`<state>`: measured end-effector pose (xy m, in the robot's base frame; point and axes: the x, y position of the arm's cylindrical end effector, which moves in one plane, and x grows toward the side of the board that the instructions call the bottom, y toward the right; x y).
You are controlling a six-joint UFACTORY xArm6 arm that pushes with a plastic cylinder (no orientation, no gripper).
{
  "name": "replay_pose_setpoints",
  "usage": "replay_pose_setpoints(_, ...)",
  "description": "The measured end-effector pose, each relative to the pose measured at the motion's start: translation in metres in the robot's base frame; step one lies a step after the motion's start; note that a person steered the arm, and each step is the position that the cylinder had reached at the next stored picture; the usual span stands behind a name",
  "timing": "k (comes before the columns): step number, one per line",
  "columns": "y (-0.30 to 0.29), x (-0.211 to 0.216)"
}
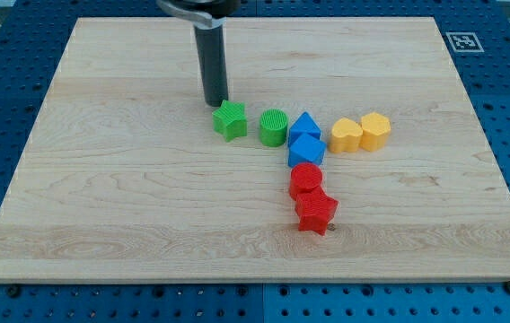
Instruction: Move the green star to the parallel left of the green circle
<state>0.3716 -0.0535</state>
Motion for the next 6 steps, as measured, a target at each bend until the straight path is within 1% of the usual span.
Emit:
replay_pose_setpoints(2, 0.011, 0.015)
replay_pose_setpoints(6, 0.011, 0.028)
